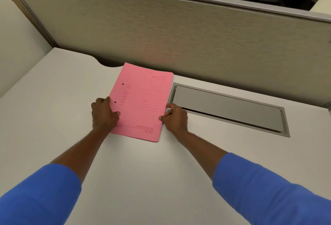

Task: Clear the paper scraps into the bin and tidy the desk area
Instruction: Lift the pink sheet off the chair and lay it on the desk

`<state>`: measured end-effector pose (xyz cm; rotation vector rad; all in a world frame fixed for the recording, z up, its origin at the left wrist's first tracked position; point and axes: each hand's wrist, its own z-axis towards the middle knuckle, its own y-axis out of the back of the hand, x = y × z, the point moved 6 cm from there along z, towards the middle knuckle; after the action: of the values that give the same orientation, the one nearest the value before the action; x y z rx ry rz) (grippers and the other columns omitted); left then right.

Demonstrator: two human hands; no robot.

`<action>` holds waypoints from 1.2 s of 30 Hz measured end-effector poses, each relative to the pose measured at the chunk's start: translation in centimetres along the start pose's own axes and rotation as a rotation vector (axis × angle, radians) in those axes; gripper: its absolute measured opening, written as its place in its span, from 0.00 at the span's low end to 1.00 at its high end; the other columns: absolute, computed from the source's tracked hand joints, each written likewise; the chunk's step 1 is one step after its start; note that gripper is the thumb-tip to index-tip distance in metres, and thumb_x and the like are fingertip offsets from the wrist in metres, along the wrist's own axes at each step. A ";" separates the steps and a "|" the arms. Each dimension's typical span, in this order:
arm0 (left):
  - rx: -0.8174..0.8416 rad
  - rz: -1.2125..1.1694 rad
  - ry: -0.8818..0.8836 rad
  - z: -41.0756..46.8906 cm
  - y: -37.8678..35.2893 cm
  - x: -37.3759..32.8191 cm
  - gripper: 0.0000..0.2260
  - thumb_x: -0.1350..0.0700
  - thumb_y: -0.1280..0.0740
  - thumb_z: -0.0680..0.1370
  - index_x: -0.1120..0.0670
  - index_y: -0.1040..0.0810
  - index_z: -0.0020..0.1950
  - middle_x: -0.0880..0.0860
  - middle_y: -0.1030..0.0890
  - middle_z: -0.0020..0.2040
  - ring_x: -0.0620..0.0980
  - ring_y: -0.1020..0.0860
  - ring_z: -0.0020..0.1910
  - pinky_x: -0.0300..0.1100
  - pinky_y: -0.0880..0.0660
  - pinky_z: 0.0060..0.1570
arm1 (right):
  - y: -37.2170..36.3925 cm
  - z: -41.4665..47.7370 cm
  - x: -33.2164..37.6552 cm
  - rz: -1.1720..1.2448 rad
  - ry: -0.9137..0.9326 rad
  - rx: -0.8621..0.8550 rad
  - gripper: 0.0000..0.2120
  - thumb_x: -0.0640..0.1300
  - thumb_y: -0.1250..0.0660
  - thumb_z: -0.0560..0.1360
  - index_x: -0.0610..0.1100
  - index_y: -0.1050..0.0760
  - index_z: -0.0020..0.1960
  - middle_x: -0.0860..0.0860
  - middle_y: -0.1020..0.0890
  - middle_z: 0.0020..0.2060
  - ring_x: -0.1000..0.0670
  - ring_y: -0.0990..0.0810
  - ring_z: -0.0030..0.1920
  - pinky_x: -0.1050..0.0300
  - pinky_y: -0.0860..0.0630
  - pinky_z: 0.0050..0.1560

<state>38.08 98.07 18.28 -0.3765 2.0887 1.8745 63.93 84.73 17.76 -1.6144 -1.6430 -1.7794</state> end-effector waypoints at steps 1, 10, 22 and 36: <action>-0.002 0.020 0.001 0.3 -0.1 -0.1 0.30 0.57 0.22 0.75 0.60 0.27 0.75 0.64 0.25 0.68 0.67 0.30 0.72 0.63 0.27 0.69 | 0.0 0.2 0.1 -0.007 -0.001 -0.003 0.24 0.40 0.19 0.72 0.44 0.19 0.66 0.49 0.11 0.43 0.48 0.13 0.46 0.50 0.17 0.55; -0.024 0.085 -0.004 0.3 -0.1 -0.5 0.25 0.56 0.24 0.76 0.54 0.21 0.73 0.59 0.20 0.68 0.64 0.28 0.71 0.62 0.24 0.65 | -0.7 0.4 0.3 -0.111 -0.024 -0.056 0.21 0.40 0.23 0.74 0.43 0.19 0.67 0.47 0.12 0.53 0.45 0.15 0.54 0.52 0.22 0.58; -0.185 -0.153 -0.110 -4.7 5.4 -0.3 0.11 0.54 0.26 0.78 0.48 0.14 0.60 0.56 0.16 0.60 0.59 0.20 0.63 0.55 0.20 0.62 | 0.3 -2.9 -1.0 -0.259 0.012 -0.031 0.18 0.40 0.33 0.78 0.50 0.23 0.67 0.50 0.16 0.58 0.44 0.18 0.60 0.48 0.22 0.59; 0.105 -0.260 0.024 -26.9 4.0 10.1 0.04 0.54 0.30 0.78 0.47 0.16 0.46 0.42 0.13 0.41 0.46 0.14 0.43 0.49 0.17 0.51 | -0.4 -19.6 -5.2 -0.314 0.100 0.185 0.16 0.46 0.31 0.75 0.58 0.23 0.61 0.59 0.19 0.50 0.51 0.19 0.54 0.51 0.23 0.54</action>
<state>25.81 71.92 20.58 -0.6151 2.0310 1.6128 54.92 66.55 17.98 -1.2229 -2.0339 -1.7481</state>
